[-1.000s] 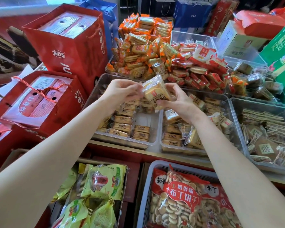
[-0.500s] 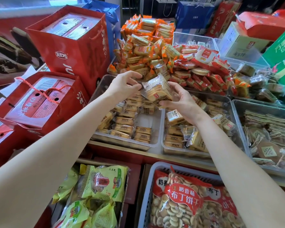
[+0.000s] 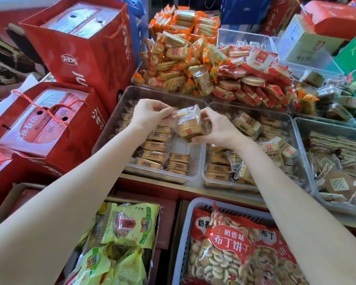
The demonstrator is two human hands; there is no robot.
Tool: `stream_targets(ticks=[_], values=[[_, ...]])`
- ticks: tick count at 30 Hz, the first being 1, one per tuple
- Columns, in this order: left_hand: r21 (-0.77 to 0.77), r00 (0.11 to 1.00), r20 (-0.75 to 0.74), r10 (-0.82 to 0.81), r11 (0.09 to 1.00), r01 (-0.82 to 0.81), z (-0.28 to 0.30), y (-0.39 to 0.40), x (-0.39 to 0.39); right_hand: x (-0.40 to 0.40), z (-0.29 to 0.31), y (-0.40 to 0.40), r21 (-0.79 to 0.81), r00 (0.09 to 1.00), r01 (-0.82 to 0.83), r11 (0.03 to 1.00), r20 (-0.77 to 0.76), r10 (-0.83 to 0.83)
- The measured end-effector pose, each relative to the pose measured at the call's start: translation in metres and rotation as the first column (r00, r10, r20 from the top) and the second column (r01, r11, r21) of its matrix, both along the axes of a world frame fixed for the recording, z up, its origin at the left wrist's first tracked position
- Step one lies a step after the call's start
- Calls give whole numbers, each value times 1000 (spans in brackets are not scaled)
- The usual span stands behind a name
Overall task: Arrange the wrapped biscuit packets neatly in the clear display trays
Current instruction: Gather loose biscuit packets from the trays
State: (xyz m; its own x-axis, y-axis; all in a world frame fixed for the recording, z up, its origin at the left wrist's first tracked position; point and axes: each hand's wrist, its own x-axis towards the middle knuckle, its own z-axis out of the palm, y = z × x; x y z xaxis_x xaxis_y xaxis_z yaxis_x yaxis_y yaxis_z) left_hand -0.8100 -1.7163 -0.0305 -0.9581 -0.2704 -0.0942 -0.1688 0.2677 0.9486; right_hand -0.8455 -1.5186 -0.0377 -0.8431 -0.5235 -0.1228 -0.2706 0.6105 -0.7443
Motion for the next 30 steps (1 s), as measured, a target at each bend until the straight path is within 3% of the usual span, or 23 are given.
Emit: stream_targets(ticks=[2,4,7,10,15,22,27,30], values=[[-79,999,31,-14,997,16,-12,-2,2,-6,-11,-9,144,995,-24,989,-90,37],[-303,998,44,-49,951,60,-22,-10,3,-11,-22,-16,236,988,-24,971,-145,60],[-576,952,207,-224,759,304,-43,-12,3,-15,-43,-24,523,951,-8,852,-259,168],[-595,831,407,-379,581,556,-75,1,-5,-12,-61,-42,712,877,101,695,-393,276],[-685,725,579,-373,260,681,-110,-3,-19,-22,-79,-63,810,875,166,562,-384,295],[-721,749,531,-397,252,645,-116,-16,-21,-43,-108,-82,864,924,-2,504,-191,332],[-692,724,531,-440,268,670,-113,-19,-24,-50,-108,-83,788,961,-248,564,126,247],[-700,734,514,-444,278,658,-112,-22,-24,-50,-107,-81,756,974,-197,624,78,213]])
